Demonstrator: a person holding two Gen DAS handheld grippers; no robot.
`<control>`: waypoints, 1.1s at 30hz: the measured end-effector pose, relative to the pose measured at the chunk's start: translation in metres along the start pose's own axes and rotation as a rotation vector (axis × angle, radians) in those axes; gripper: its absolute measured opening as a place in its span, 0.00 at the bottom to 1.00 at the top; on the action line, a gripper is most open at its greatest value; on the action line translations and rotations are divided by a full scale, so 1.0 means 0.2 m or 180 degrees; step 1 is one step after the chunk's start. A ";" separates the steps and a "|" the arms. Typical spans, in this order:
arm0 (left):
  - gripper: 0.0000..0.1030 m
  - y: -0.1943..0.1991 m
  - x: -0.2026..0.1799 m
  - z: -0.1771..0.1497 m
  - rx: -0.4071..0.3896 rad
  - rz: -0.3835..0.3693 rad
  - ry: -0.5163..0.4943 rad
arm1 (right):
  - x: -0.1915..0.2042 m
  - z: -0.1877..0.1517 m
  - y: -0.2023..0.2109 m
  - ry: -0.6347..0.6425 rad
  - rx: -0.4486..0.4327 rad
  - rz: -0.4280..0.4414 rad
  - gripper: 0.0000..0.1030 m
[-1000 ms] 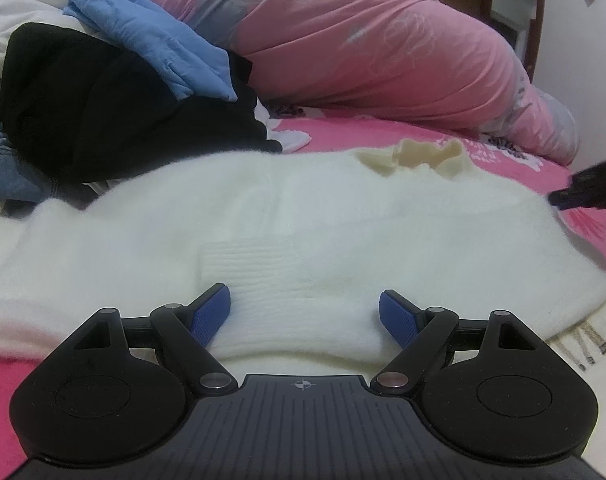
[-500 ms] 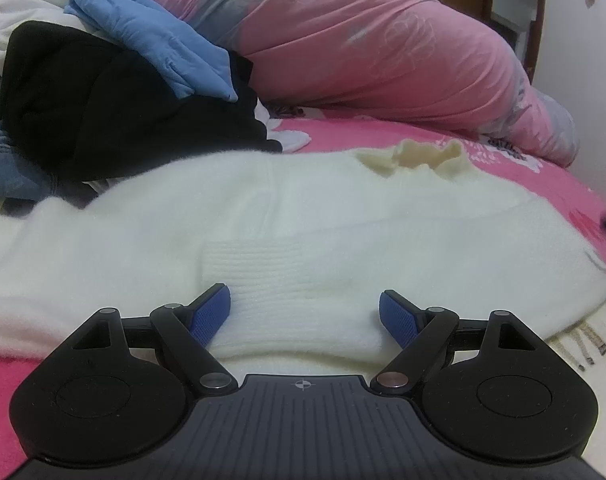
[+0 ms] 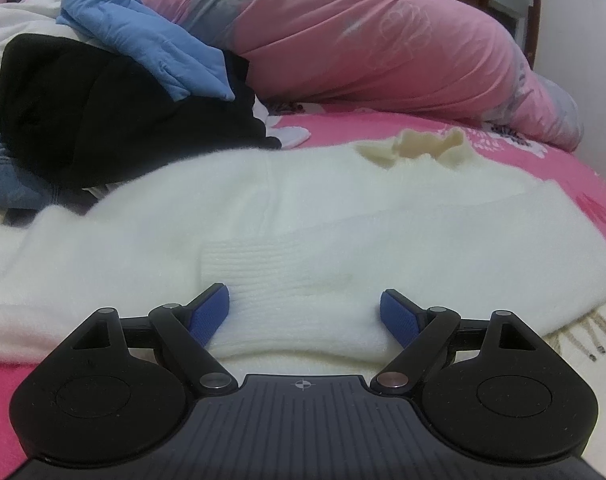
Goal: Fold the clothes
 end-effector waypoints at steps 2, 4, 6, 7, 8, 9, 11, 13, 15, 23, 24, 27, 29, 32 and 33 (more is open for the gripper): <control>0.83 0.00 0.00 0.00 0.0016 0.0000 -0.0017 | -0.03 0.04 0.12 -0.0230 -0.0069 0.0078 0.19; 0.84 0.01 0.01 0.01 0.0009 -0.0049 0.0019 | -0.06 0.08 0.26 -0.0400 -0.0187 0.0164 0.20; 0.84 0.05 0.03 0.02 0.0004 -0.0078 0.0097 | -0.03 0.07 0.35 -0.0388 -0.0217 0.0257 0.20; 0.86 0.08 0.04 0.03 -0.0006 -0.0061 0.0149 | 0.01 0.04 0.37 -0.0285 -0.0184 0.0307 0.20; 0.86 0.12 0.04 0.04 -0.0029 -0.0065 0.0207 | 0.05 0.01 0.38 -0.0181 -0.0151 0.0357 0.20; 0.87 0.17 0.04 0.04 -0.0058 -0.0098 0.0266 | 0.10 -0.03 0.35 -0.0085 -0.0074 0.0415 0.20; 0.89 0.28 0.01 0.04 -0.0085 -0.0232 0.0310 | 0.19 -0.11 0.27 0.0123 0.0092 0.0500 0.20; 0.91 0.38 -0.03 -0.01 -0.0033 -0.0312 0.0187 | 0.19 -0.21 0.23 0.0435 0.0170 0.0444 0.19; 0.91 0.47 -0.07 -0.07 0.0016 -0.0331 0.0036 | 0.12 -0.27 0.25 0.0537 0.0212 0.0380 0.19; 0.91 0.72 -0.15 -0.17 -0.0106 -0.0358 -0.0292 | -0.13 -0.25 0.58 0.0061 0.0069 0.0158 0.20; 0.91 0.72 -0.20 -0.17 -0.0063 -0.0427 -0.0338 | -0.05 -0.24 0.57 0.0088 0.0034 0.0281 0.20; 0.91 0.72 -0.36 -0.23 0.0121 -0.0653 -0.0603 | 0.17 -0.31 0.49 0.0280 0.0131 0.0521 0.19; 0.91 0.73 -0.41 -0.33 0.0293 -0.0713 -0.0725 | 0.17 -0.39 0.47 0.0352 0.0215 0.0471 0.18; 0.91 0.81 -0.36 -0.49 0.0370 -0.0781 -0.0660 | -0.06 -0.52 0.56 0.0119 0.0221 0.0322 0.17; 0.91 0.86 -0.33 -0.52 0.0319 -0.0816 -0.0625 | -0.15 -0.53 0.62 -0.0075 0.0220 0.0263 0.17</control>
Point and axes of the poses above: each gripper's, at about its wrist camera, not at the fingertips, and y roughly against the way its jaws point, x to its left, z to its top, the point moved 9 cm from there along -y, roughly the way its jaws point, and after that the axes turned 12 degrees about -y, right-handed, at the moved point
